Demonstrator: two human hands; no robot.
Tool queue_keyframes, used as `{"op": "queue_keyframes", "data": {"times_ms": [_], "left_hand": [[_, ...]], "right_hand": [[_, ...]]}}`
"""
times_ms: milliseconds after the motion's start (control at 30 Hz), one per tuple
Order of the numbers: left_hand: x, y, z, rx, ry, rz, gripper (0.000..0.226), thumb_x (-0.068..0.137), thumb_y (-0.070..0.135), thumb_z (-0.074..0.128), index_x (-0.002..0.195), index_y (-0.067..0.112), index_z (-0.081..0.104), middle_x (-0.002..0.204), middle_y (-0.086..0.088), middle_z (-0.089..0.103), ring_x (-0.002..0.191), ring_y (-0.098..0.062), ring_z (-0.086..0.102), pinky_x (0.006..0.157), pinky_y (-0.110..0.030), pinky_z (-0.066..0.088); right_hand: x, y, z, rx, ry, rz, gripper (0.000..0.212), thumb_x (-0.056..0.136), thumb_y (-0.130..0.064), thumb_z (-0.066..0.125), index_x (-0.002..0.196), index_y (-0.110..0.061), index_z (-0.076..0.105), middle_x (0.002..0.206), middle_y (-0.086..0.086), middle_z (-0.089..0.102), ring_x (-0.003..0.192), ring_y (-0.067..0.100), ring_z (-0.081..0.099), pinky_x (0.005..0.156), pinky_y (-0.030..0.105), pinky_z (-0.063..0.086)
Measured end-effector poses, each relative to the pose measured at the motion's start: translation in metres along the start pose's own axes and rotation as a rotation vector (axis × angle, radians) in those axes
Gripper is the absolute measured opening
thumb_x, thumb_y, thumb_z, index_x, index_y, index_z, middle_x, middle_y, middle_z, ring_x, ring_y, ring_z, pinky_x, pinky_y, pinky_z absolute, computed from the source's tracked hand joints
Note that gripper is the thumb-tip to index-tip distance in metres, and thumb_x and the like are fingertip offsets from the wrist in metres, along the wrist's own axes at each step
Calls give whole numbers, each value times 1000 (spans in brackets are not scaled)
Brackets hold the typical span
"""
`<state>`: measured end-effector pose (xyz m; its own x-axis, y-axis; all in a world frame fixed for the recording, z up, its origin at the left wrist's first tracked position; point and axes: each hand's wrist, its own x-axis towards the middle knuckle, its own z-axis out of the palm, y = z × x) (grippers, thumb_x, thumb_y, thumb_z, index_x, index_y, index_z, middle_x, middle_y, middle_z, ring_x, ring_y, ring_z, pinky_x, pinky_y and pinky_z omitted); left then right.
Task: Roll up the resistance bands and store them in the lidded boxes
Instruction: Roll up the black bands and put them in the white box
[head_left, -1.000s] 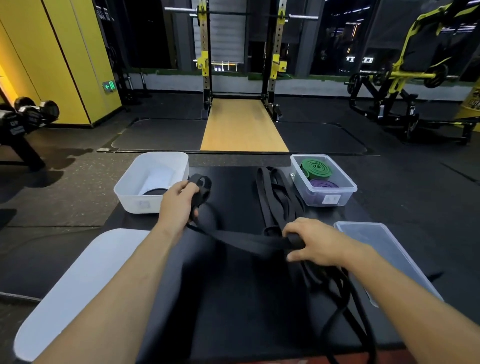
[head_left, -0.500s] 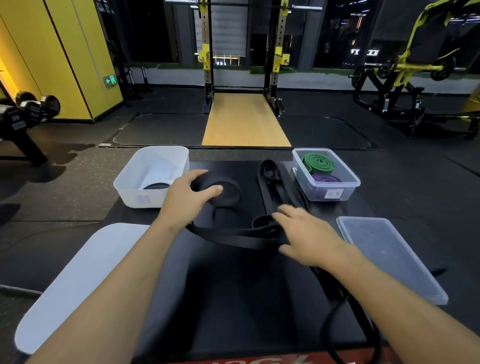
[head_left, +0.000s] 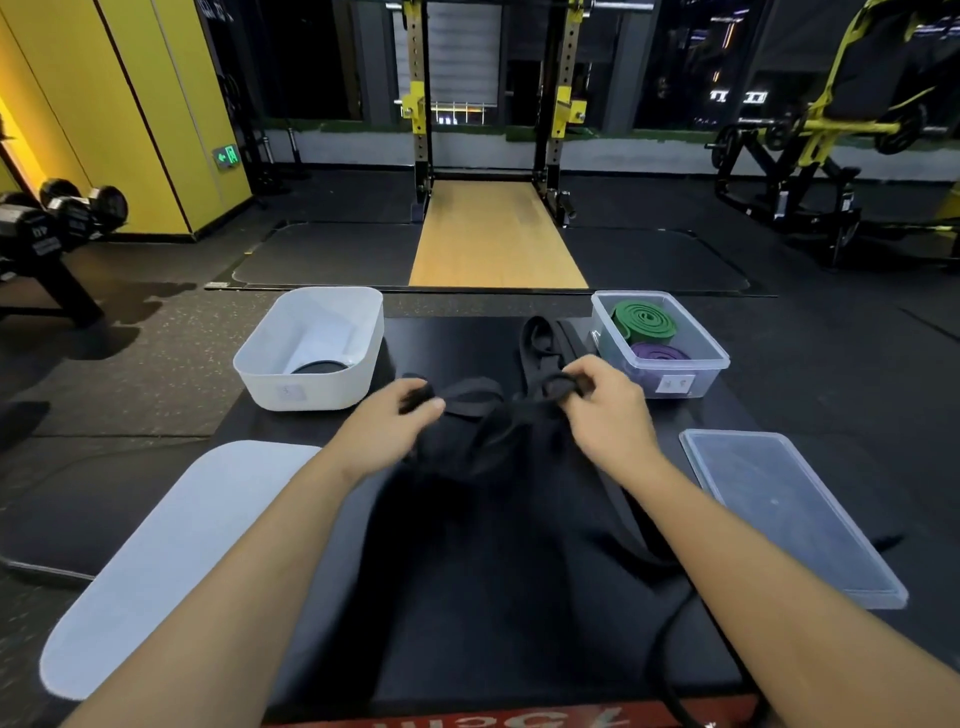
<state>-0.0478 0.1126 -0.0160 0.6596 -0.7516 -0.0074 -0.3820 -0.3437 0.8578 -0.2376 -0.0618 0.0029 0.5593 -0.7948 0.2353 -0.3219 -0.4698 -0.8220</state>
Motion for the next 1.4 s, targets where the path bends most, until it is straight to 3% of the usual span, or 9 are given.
{"op": "queue_keyframes", "data": {"times_ms": [100,233,333,533,667,900,1033,1200,1400], "left_hand": [[-9,10,10,48,-160,81,74,92,25,77,157,34,41,168,11,23,153,-6,23,115,-20,19],[-17,24,26,51,-343,178,112,68,67,82,162,41,26,168,29,2,155,4,6,126,-32,15],[-22,35,50,96,-309,175,97,77,60,85,156,28,39,156,21,28,145,1,26,120,-28,30],[-24,33,72,-355,-191,114,25,93,17,77,117,23,74,113,8,78,113,-6,70,94,-19,55],[-24,21,59,-606,-123,13,22,90,12,77,110,7,72,109,-8,79,107,-24,73,92,-33,57],[-21,18,25,-785,41,29,28,52,-3,51,78,6,53,72,-6,52,69,-21,53,64,-31,44],[-21,21,10,-765,49,85,46,57,-7,46,101,4,55,74,-3,52,97,-23,72,85,-34,54],[-21,19,5,-850,98,76,30,57,1,43,71,11,67,91,-20,67,89,-31,66,71,-33,56],[-20,23,-3,-1017,195,56,46,80,-3,35,59,19,69,87,-4,67,72,-18,64,58,-25,50]], "right_hand": [[4,-19,2,397,-37,128,5,95,-18,70,99,-22,71,99,3,73,75,17,68,60,23,56],[7,-34,8,517,-43,90,18,88,-22,80,102,-19,69,101,8,70,84,16,71,68,30,61],[6,-42,11,380,-24,-14,14,90,-19,78,82,-18,66,81,2,67,76,18,72,70,40,64],[-21,-59,13,555,-525,17,16,104,-13,58,90,-10,65,83,8,70,83,26,77,60,25,57],[-25,-41,11,670,-275,47,22,103,-8,56,85,-7,69,68,11,65,62,26,70,53,25,53],[-26,43,2,-293,-214,61,20,96,-16,63,86,-33,69,94,-11,67,86,12,67,84,32,55],[-27,56,-8,-573,-87,102,20,102,-19,50,106,-20,69,112,-1,55,84,24,56,76,36,49],[-17,47,-11,-518,56,13,18,104,-24,47,112,-19,63,115,-3,48,95,23,52,78,38,47],[-11,55,-16,-605,-136,242,44,89,-58,68,109,-21,58,105,5,68,99,32,65,81,39,54]]}}
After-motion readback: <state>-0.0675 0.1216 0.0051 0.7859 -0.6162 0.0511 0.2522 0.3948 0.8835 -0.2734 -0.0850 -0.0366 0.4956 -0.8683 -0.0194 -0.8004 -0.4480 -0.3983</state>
